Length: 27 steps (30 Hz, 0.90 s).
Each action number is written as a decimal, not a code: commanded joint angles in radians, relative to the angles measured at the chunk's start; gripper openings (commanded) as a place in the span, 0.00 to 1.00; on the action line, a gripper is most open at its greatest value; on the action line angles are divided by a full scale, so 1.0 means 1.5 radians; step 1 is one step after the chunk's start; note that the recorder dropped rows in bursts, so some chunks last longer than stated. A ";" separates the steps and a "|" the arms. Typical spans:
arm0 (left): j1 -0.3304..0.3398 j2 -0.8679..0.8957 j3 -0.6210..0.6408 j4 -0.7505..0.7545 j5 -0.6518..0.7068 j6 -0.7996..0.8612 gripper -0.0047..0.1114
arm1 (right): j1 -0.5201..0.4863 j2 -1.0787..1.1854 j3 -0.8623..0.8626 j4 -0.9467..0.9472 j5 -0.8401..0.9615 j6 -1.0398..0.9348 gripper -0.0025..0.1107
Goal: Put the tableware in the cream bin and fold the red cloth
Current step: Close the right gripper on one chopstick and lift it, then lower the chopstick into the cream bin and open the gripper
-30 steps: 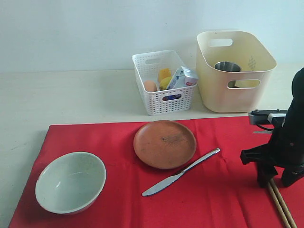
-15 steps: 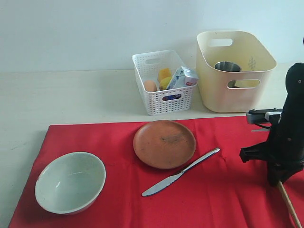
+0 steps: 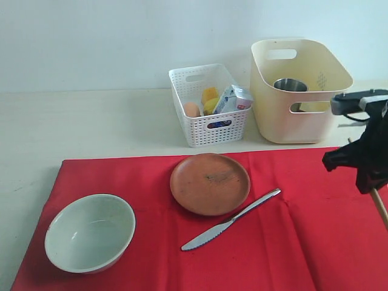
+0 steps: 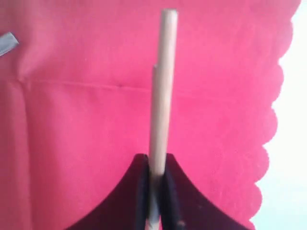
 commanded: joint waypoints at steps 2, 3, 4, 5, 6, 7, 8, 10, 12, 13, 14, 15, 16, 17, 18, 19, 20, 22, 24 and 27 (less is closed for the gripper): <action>0.001 -0.004 0.002 0.001 -0.005 -0.001 0.04 | 0.000 -0.085 -0.004 0.020 -0.060 -0.017 0.02; 0.001 -0.004 0.002 0.001 -0.005 -0.001 0.04 | 0.000 -0.099 -0.004 0.035 -0.071 -0.030 0.02; 0.001 -0.004 0.002 0.001 -0.005 -0.001 0.04 | 0.000 -0.112 -0.004 0.053 -0.086 -0.044 0.02; 0.001 -0.004 0.002 0.001 -0.005 -0.001 0.04 | 0.000 -0.124 -0.004 0.070 -0.101 -0.055 0.02; 0.001 -0.004 0.002 0.001 -0.005 -0.001 0.04 | 0.000 -0.133 -0.004 0.088 -0.117 -0.068 0.02; 0.001 -0.004 0.002 0.001 -0.005 -0.001 0.04 | 0.000 -0.142 -0.004 0.106 -0.131 -0.080 0.02; 0.001 -0.004 0.002 0.001 -0.005 -0.001 0.04 | 0.000 -0.151 -0.004 0.131 -0.153 -0.101 0.02; 0.001 -0.004 0.002 0.001 -0.005 -0.001 0.04 | 0.000 -0.158 -0.014 0.171 -0.178 -0.137 0.02; 0.001 -0.004 0.002 0.001 -0.005 -0.001 0.04 | 0.000 -0.157 -0.039 0.196 -0.180 -0.157 0.02; 0.001 -0.004 0.002 0.001 -0.005 -0.001 0.04 | 0.000 -0.154 -0.056 0.204 -0.180 -0.160 0.02; 0.001 -0.004 0.002 0.001 -0.005 -0.001 0.04 | 0.000 -0.150 -0.074 0.206 -0.182 -0.160 0.02; 0.001 -0.004 0.002 0.001 -0.005 -0.001 0.04 | 0.000 -0.144 -0.088 0.206 -0.177 -0.160 0.02; 0.001 -0.004 0.002 0.001 -0.005 -0.001 0.04 | 0.000 -0.136 -0.103 0.205 -0.174 -0.161 0.02; 0.001 -0.004 0.002 0.001 -0.005 -0.001 0.04 | 0.000 -0.126 -0.117 0.205 -0.171 -0.168 0.02; 0.001 -0.004 0.002 0.001 -0.005 -0.001 0.04 | 0.000 -0.117 -0.129 0.205 -0.169 -0.169 0.02; 0.001 -0.004 0.002 0.001 -0.005 -0.001 0.04 | 0.000 -0.103 -0.141 0.204 -0.168 -0.172 0.02; 0.001 -0.004 0.002 0.001 -0.005 -0.001 0.04 | 0.000 -0.089 -0.152 0.204 -0.166 -0.172 0.02; 0.001 -0.004 0.002 0.001 -0.005 -0.001 0.04 | 0.000 -0.063 -0.173 0.204 -0.166 -0.178 0.02; 0.001 -0.004 0.002 0.001 -0.005 -0.001 0.04 | 0.000 -0.035 -0.198 0.204 -0.181 -0.182 0.02; 0.001 -0.004 0.002 0.001 -0.005 -0.001 0.04 | -0.001 -0.006 -0.241 0.204 -0.225 -0.182 0.02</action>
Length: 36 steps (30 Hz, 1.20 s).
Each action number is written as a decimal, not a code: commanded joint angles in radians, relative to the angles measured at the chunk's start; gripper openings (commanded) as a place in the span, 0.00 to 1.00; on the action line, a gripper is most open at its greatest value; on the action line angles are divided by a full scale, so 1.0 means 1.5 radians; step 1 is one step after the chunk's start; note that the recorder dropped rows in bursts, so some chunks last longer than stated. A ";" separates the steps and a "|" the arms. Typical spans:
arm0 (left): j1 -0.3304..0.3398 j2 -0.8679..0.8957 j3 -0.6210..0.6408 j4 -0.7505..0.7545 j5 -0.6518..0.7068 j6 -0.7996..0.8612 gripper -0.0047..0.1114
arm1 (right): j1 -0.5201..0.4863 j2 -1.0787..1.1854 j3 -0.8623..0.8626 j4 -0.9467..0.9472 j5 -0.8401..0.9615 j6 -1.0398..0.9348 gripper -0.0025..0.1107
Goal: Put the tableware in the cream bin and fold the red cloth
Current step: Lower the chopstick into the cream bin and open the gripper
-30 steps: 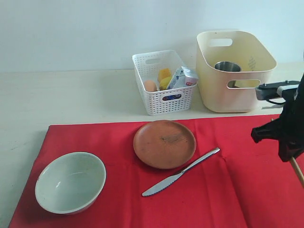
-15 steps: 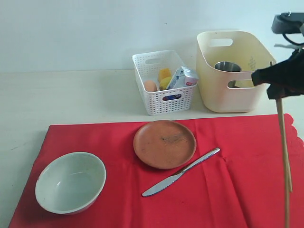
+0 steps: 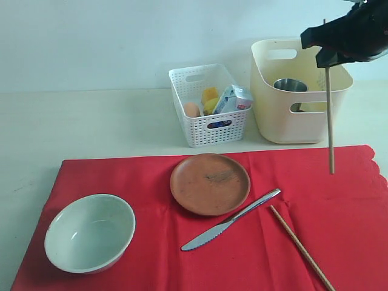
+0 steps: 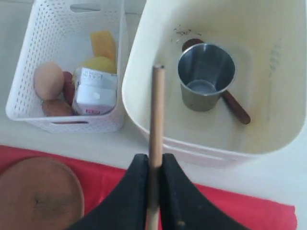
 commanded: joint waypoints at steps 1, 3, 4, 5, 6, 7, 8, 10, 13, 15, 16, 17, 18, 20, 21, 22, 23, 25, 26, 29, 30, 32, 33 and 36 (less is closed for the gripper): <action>0.001 -0.004 0.002 0.001 -0.005 -0.001 0.04 | -0.001 0.040 -0.064 0.001 -0.061 -0.010 0.02; 0.001 -0.004 0.002 0.001 -0.005 -0.001 0.04 | -0.001 0.056 -0.102 0.001 -0.073 -0.010 0.02; 0.001 -0.004 0.002 0.001 -0.005 -0.001 0.04 | -0.001 0.069 -0.147 0.001 -0.076 -0.010 0.02; 0.001 -0.004 0.002 0.001 -0.005 -0.001 0.04 | -0.001 0.077 -0.171 0.001 -0.076 -0.010 0.02; 0.001 -0.004 0.002 0.001 -0.005 -0.001 0.04 | -0.001 0.095 -0.218 0.001 -0.075 -0.010 0.02; 0.001 -0.004 0.002 0.001 -0.005 -0.001 0.04 | -0.004 0.106 -0.243 0.001 -0.075 -0.010 0.02; 0.001 -0.004 0.002 0.001 -0.005 -0.001 0.04 | -0.006 0.125 -0.285 0.001 -0.079 -0.010 0.02; 0.001 -0.004 0.002 0.001 -0.005 -0.001 0.04 | -0.011 0.172 -0.336 -0.018 -0.094 -0.010 0.02; 0.001 -0.004 0.002 0.001 -0.005 -0.001 0.04 | -0.015 0.226 -0.364 -0.050 -0.112 -0.010 0.02; 0.001 -0.004 0.002 0.001 -0.005 -0.001 0.04 | -0.015 0.269 -0.363 -0.099 -0.125 -0.010 0.02; 0.001 -0.004 0.002 0.001 -0.005 -0.001 0.04 | -0.015 0.285 -0.363 -0.119 -0.126 -0.010 0.02; 0.001 -0.004 0.002 0.001 -0.005 -0.001 0.04 | -0.015 0.300 -0.363 -0.131 -0.126 -0.010 0.02; 0.001 -0.004 0.002 0.001 -0.005 -0.001 0.04 | -0.015 0.311 -0.363 -0.137 -0.126 -0.010 0.02; 0.001 -0.004 0.002 0.001 -0.005 -0.001 0.04 | -0.015 0.344 -0.363 -0.139 -0.112 -0.011 0.02; 0.001 -0.004 0.002 0.001 -0.005 -0.001 0.04 | -0.015 0.352 -0.363 -0.139 -0.106 -0.011 0.03; 0.001 -0.004 0.002 0.001 -0.005 -0.001 0.04 | -0.015 0.358 -0.363 -0.139 -0.100 -0.011 0.05; 0.001 -0.004 0.002 0.001 -0.005 -0.001 0.04 | -0.015 0.362 -0.363 -0.139 -0.094 -0.011 0.08; 0.001 -0.004 0.002 0.001 -0.005 -0.001 0.04 | -0.015 0.368 -0.363 -0.139 -0.076 -0.011 0.23; 0.001 -0.004 0.002 0.001 -0.005 -0.001 0.04 | -0.015 0.368 -0.363 -0.139 -0.068 -0.011 0.30; 0.001 -0.004 0.002 0.001 -0.005 -0.001 0.04 | -0.015 0.335 -0.363 -0.146 -0.022 -0.011 0.49; 0.001 -0.004 0.002 0.001 -0.005 -0.001 0.04 | -0.015 0.310 -0.363 -0.153 0.009 -0.008 0.50; 0.001 -0.004 0.002 0.001 -0.005 -0.001 0.04 | -0.015 0.272 -0.363 -0.154 0.068 -0.008 0.50; 0.001 -0.004 0.002 0.001 -0.005 -0.001 0.04 | -0.015 0.258 -0.363 -0.154 0.093 -0.008 0.50; 0.001 -0.004 0.002 0.001 -0.005 -0.001 0.04 | -0.015 0.202 -0.363 -0.154 0.235 -0.015 0.50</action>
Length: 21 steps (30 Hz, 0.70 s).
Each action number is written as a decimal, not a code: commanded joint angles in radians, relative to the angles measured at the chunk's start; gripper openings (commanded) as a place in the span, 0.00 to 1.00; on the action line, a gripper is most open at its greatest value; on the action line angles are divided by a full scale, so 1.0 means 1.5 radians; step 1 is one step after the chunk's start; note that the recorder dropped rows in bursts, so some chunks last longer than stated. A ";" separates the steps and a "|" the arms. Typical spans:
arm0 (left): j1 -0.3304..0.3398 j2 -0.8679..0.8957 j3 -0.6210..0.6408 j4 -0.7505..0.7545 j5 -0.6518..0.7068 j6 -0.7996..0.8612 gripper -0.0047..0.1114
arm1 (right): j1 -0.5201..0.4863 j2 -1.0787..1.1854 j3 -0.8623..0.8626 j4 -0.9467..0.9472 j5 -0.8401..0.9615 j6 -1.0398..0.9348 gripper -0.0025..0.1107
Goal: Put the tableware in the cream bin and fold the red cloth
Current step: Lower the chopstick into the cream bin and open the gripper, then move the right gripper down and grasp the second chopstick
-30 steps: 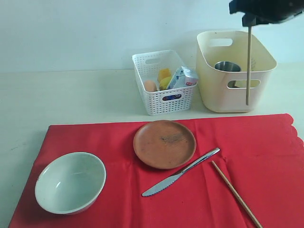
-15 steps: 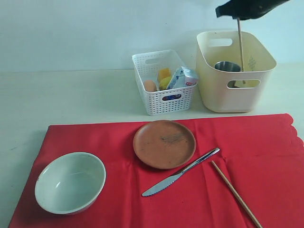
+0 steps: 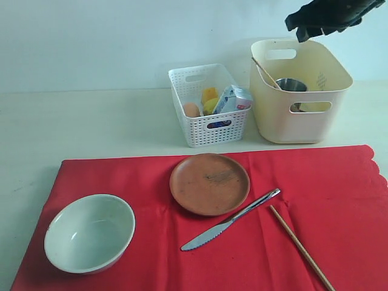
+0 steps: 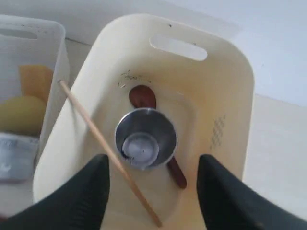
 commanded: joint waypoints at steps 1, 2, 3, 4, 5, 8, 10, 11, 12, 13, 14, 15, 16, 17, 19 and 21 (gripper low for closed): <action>0.001 -0.004 0.002 0.001 -0.005 -0.001 0.04 | -0.006 -0.060 -0.005 -0.002 0.162 -0.012 0.50; 0.001 -0.004 0.002 0.001 -0.005 -0.001 0.04 | -0.006 -0.065 -0.005 0.010 0.195 -0.012 0.50; 0.001 -0.004 0.002 0.001 -0.005 -0.001 0.04 | -0.006 -0.070 -0.005 0.027 0.229 -0.016 0.50; 0.001 -0.004 0.002 0.001 -0.005 -0.001 0.04 | -0.006 -0.071 -0.005 0.046 0.257 -0.021 0.50; 0.001 -0.004 0.002 0.001 -0.005 -0.001 0.04 | -0.006 -0.072 -0.005 0.066 0.288 -0.024 0.50; 0.001 -0.004 0.002 0.001 -0.005 -0.001 0.04 | -0.006 -0.083 0.016 0.121 0.288 -0.020 0.49; 0.001 -0.004 0.002 0.001 -0.005 -0.001 0.04 | -0.006 -0.103 0.059 0.151 0.288 -0.026 0.47; 0.001 -0.004 0.002 0.001 -0.005 -0.001 0.04 | -0.001 -0.115 0.090 0.154 0.288 -0.027 0.46; 0.001 -0.004 0.002 0.001 -0.005 -0.001 0.04 | 0.002 -0.126 0.118 0.147 0.288 -0.028 0.45; 0.001 -0.004 0.002 0.001 -0.005 -0.001 0.04 | 0.005 -0.136 0.141 0.144 0.288 -0.030 0.44; 0.001 -0.004 0.002 0.001 -0.005 -0.001 0.04 | 0.012 -0.148 0.171 0.137 0.288 -0.030 0.44; 0.001 -0.004 0.002 0.001 -0.005 -0.001 0.04 | 0.018 -0.161 0.202 0.128 0.288 -0.030 0.43; 0.001 -0.004 0.002 0.001 -0.005 -0.001 0.04 | 0.024 -0.173 0.233 0.126 0.288 -0.034 0.43; 0.001 -0.004 0.002 0.001 -0.005 -0.001 0.04 | 0.031 -0.185 0.258 0.123 0.284 -0.035 0.42; 0.001 -0.004 0.002 0.001 -0.005 -0.001 0.04 | 0.048 -0.206 0.319 0.119 0.251 -0.035 0.42; 0.001 -0.004 0.002 0.001 -0.005 -0.001 0.04 | 0.070 -0.217 0.371 0.116 0.217 -0.037 0.42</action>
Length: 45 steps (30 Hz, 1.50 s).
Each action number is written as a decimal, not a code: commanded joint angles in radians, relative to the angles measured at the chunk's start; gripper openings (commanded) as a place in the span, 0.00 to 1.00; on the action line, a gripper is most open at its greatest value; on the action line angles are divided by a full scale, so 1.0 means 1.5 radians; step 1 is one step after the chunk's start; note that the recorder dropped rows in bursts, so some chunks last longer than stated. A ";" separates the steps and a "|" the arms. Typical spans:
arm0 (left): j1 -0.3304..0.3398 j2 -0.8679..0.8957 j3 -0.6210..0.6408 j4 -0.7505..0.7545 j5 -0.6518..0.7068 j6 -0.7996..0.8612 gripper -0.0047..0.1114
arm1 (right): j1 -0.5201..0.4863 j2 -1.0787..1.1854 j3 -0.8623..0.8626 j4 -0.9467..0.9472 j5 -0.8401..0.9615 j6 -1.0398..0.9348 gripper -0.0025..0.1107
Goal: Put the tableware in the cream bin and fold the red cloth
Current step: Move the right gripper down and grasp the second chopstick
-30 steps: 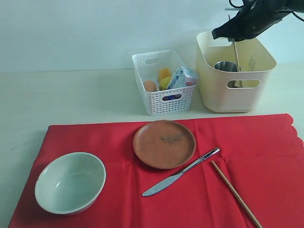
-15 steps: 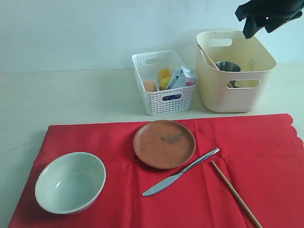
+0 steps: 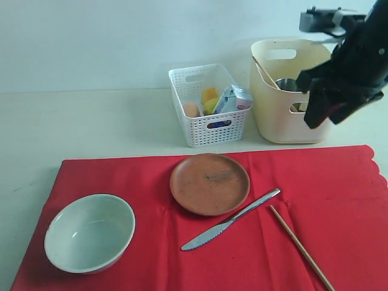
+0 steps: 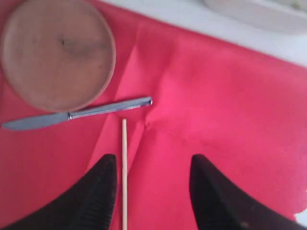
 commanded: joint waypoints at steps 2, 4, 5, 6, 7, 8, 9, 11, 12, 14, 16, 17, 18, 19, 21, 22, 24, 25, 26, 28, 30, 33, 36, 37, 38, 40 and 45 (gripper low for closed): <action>0.001 -0.004 0.002 0.001 -0.005 -0.001 0.04 | 0.060 -0.037 0.148 -0.017 -0.080 -0.009 0.42; 0.001 -0.004 0.002 0.001 -0.005 -0.001 0.04 | 0.090 -0.037 0.198 -0.034 -0.114 -0.009 0.42; 0.001 -0.004 0.002 0.001 -0.005 -0.001 0.04 | 0.104 -0.037 0.217 -0.046 -0.133 -0.009 0.42; 0.001 -0.004 0.002 0.001 -0.005 -0.001 0.04 | 0.117 -0.037 0.240 -0.060 -0.156 -0.007 0.42; 0.001 -0.004 0.002 0.001 -0.005 -0.001 0.04 | 0.129 -0.037 0.260 -0.066 -0.176 -0.006 0.42; 0.001 -0.004 0.002 0.001 -0.005 -0.001 0.04 | 0.138 -0.037 0.273 -0.068 -0.192 -0.006 0.42; 0.001 -0.004 0.002 0.001 -0.005 -0.001 0.04 | 0.150 -0.037 0.290 -0.068 -0.204 -0.006 0.42; 0.001 -0.004 0.002 0.001 -0.005 -0.001 0.04 | 0.164 -0.037 0.309 -0.068 -0.218 -0.006 0.42; 0.001 -0.004 0.002 0.001 -0.005 -0.001 0.04 | 0.173 -0.037 0.320 -0.068 -0.227 -0.006 0.42; 0.001 -0.004 0.002 0.001 -0.005 -0.001 0.04 | 0.183 -0.037 0.339 -0.077 -0.241 -0.006 0.42; 0.001 -0.004 0.002 0.001 -0.005 -0.001 0.04 | 0.186 -0.032 0.359 -0.089 -0.257 -0.006 0.42; 0.001 -0.004 0.002 0.001 -0.005 -0.001 0.04 | 0.186 -0.026 0.365 -0.093 -0.262 -0.006 0.42; 0.001 -0.004 0.002 0.001 -0.005 -0.001 0.04 | 0.186 -0.020 0.373 -0.096 -0.266 -0.006 0.42; 0.001 -0.004 0.002 0.001 -0.005 -0.001 0.04 | 0.186 -0.012 0.376 -0.100 -0.270 -0.006 0.42; 0.001 -0.004 0.002 0.001 -0.005 -0.001 0.04 | 0.186 0.005 0.383 -0.100 -0.275 -0.006 0.42; 0.001 -0.004 0.002 0.001 -0.005 -0.001 0.04 | 0.186 0.013 0.383 -0.098 -0.275 -0.006 0.42; 0.001 -0.004 0.002 0.001 -0.005 -0.001 0.04 | 0.186 0.036 0.383 -0.098 -0.280 -0.006 0.42; 0.001 -0.004 0.002 0.001 -0.005 -0.001 0.04 | 0.186 0.045 0.383 -0.098 -0.280 -0.006 0.42; 0.001 -0.004 0.002 0.001 -0.005 -0.001 0.04 | 0.186 0.057 0.383 -0.098 -0.280 -0.006 0.42; 0.001 -0.004 0.002 0.001 -0.005 -0.001 0.04 | 0.186 0.080 0.383 -0.097 -0.280 -0.006 0.42; 0.001 -0.004 0.002 0.001 -0.005 -0.001 0.04 | 0.186 0.097 0.383 -0.097 -0.280 -0.006 0.37; 0.001 -0.004 0.002 0.001 -0.005 -0.001 0.04 | 0.186 0.102 0.383 -0.097 -0.277 -0.006 0.19; 0.001 -0.004 0.002 0.001 -0.005 -0.001 0.04 | 0.186 0.099 0.371 -0.097 -0.260 -0.006 0.02; 0.001 -0.004 0.002 0.001 -0.005 -0.001 0.04 | 0.186 0.099 0.362 -0.097 -0.245 -0.006 0.02; 0.001 -0.004 0.002 0.001 -0.005 -0.001 0.04 | 0.186 0.099 0.355 -0.097 -0.236 -0.006 0.02; 0.001 -0.004 0.002 0.001 -0.005 -0.001 0.04 | 0.186 0.099 0.337 -0.097 -0.204 -0.006 0.02; 0.001 -0.004 0.002 0.001 -0.005 -0.001 0.04 | 0.186 0.089 0.307 -0.096 -0.148 -0.006 0.02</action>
